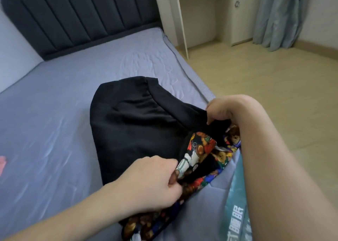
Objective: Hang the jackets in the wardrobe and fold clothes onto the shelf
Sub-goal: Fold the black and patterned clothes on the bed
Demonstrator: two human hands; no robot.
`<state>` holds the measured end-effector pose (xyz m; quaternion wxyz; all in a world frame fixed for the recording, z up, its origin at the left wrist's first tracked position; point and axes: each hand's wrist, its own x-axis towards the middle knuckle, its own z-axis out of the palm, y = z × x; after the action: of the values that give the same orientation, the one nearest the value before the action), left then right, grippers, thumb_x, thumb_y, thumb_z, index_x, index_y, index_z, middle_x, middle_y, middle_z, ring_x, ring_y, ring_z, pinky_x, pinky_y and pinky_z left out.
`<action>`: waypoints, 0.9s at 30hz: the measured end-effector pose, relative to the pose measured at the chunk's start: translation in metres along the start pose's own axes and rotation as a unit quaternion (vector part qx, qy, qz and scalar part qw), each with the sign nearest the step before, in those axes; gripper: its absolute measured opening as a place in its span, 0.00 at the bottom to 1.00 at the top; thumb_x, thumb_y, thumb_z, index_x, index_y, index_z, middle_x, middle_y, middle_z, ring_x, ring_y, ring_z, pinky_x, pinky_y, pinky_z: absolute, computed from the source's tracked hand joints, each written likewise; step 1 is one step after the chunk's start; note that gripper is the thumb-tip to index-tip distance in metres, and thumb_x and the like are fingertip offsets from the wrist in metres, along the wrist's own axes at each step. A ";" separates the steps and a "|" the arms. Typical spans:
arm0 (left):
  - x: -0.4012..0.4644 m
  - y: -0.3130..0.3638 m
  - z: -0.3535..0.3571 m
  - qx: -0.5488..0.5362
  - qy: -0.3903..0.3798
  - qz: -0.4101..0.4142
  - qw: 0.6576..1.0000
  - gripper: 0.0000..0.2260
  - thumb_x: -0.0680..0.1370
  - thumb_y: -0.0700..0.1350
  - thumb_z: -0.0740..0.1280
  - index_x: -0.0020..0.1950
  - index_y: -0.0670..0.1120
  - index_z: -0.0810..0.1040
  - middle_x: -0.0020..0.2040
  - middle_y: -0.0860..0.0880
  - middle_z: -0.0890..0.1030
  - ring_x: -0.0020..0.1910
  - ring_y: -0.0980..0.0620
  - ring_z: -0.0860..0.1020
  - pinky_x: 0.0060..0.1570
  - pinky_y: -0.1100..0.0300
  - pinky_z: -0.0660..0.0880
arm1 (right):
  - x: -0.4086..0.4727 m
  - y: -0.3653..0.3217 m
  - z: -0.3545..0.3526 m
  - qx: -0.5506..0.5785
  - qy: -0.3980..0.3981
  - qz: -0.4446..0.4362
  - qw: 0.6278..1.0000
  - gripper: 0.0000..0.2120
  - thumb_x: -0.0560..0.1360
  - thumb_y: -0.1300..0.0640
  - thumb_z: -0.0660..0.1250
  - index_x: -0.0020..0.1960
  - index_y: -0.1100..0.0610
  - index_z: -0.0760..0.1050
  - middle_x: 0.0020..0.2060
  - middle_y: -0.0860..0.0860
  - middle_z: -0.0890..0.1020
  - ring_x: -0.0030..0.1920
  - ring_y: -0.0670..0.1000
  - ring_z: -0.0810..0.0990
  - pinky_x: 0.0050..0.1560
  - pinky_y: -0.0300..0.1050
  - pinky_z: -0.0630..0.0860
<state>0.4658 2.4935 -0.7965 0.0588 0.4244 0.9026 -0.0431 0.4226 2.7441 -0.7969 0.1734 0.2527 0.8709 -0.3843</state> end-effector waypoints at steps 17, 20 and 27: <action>-0.004 0.036 0.050 0.079 0.114 0.000 0.990 0.39 0.71 0.52 0.62 0.78 0.57 0.46 0.63 0.43 0.59 0.50 0.42 0.69 0.34 0.54 0.66 | -0.049 0.015 -0.025 0.065 0.180 -0.044 0.980 0.15 0.69 0.67 0.58 0.43 0.54 0.81 0.44 0.58 0.83 0.49 0.61 0.81 0.54 0.56 0.79; -0.005 0.042 0.063 0.051 0.056 0.025 0.997 0.37 0.75 0.52 0.57 0.79 0.57 0.41 0.68 0.44 0.57 0.59 0.42 0.64 0.48 0.50 0.64 | -0.044 0.024 0.001 -0.053 0.150 0.024 0.987 0.15 0.76 0.61 0.56 0.58 0.61 0.77 0.56 0.60 0.80 0.51 0.59 0.78 0.54 0.50 0.75; -0.012 0.036 0.068 0.077 0.014 -0.032 0.996 0.43 0.73 0.54 0.62 0.76 0.60 0.32 0.76 0.48 0.36 0.76 0.40 0.39 0.63 0.26 0.48 | -0.033 0.018 0.026 -0.077 0.124 0.065 0.987 0.32 0.72 0.34 0.65 0.70 0.51 0.68 0.64 0.55 0.73 0.63 0.59 0.73 0.63 0.54 0.71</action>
<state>0.5061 2.4982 -0.8631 0.0123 0.3988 0.9105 -0.1082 0.4629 2.7247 -0.8078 0.1081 0.3405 0.8944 -0.2693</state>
